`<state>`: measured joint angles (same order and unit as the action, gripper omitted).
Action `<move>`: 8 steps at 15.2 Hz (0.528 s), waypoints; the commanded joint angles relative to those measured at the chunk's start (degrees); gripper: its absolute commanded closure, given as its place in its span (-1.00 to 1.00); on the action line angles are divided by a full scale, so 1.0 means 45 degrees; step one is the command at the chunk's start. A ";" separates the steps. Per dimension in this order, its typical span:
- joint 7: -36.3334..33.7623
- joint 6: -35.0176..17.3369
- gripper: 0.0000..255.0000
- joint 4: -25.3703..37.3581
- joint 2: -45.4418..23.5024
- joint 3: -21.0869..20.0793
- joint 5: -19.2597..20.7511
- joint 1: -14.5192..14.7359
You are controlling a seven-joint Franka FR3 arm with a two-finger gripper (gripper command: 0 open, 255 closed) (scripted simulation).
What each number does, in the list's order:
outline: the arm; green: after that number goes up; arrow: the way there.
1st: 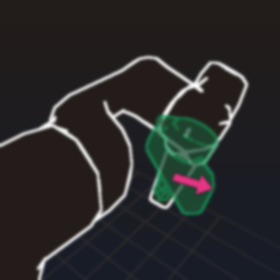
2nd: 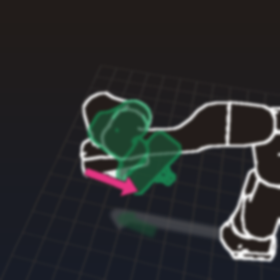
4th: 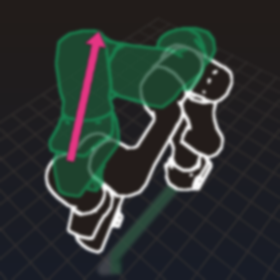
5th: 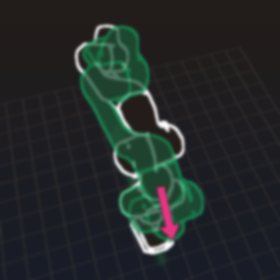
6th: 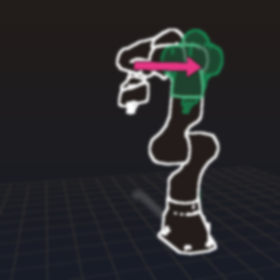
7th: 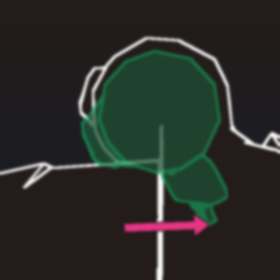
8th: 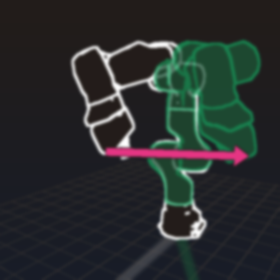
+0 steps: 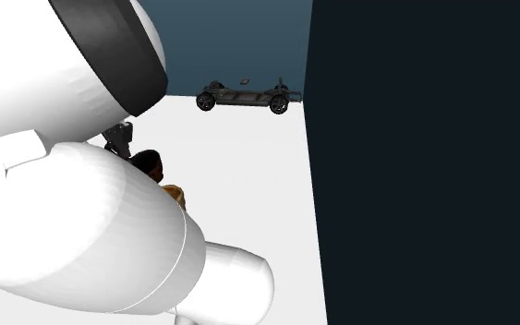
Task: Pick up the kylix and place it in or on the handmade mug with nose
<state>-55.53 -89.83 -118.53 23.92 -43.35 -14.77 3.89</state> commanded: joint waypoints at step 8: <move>-0.0006 -0.1560 1.00 -0.1415 -0.0132 -0.0378 -0.0128 0.0043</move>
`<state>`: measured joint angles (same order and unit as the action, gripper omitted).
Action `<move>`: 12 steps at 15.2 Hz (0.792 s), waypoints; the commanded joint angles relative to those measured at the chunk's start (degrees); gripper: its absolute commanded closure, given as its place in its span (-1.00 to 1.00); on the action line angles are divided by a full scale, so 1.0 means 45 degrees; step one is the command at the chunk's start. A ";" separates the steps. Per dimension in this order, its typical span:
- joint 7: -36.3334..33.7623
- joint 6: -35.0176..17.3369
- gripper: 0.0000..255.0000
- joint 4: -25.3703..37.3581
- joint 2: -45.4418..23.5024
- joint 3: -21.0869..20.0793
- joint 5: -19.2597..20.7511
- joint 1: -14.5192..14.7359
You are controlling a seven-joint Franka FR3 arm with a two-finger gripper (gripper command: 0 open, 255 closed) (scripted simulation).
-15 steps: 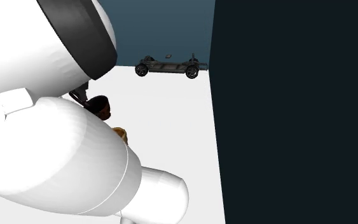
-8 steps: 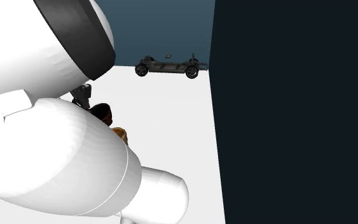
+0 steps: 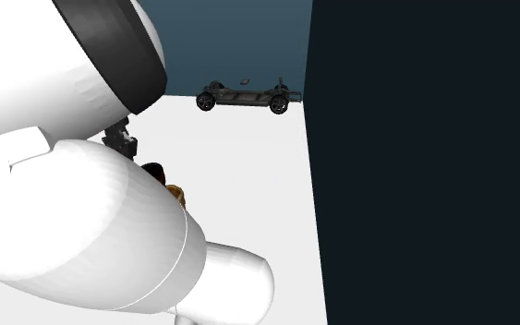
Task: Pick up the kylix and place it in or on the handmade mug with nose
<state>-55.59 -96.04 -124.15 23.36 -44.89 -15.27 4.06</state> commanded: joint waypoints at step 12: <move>0.0002 -0.0297 -1.00 -0.0262 -0.0029 -0.0069 -0.0023 0.0006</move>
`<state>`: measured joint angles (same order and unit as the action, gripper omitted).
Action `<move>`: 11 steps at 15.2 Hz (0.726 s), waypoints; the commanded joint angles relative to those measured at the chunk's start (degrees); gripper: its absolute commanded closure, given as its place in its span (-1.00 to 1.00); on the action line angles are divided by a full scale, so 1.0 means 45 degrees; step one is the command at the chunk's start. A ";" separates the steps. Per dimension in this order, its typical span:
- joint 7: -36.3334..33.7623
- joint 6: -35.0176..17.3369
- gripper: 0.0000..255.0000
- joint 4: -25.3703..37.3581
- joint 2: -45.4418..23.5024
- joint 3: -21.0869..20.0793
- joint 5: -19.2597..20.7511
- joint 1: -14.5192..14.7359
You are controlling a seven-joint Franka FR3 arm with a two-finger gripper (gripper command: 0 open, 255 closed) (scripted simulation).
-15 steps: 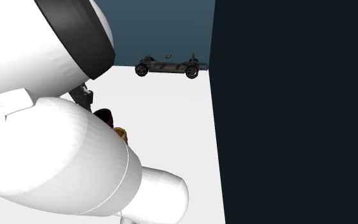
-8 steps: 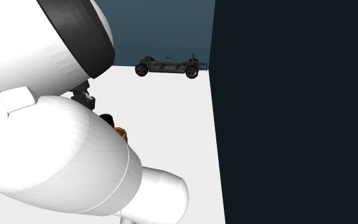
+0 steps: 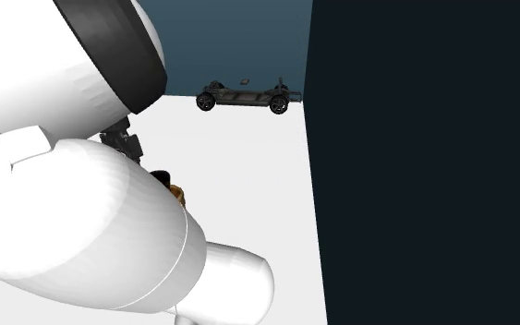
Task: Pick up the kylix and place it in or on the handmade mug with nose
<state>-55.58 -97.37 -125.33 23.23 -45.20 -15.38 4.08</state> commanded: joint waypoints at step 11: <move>-0.0196 0.1526 -1.00 0.1787 -0.0296 0.0150 0.0318 -0.0190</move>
<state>-56.44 -90.57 -117.39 21.95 -44.51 -13.98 3.25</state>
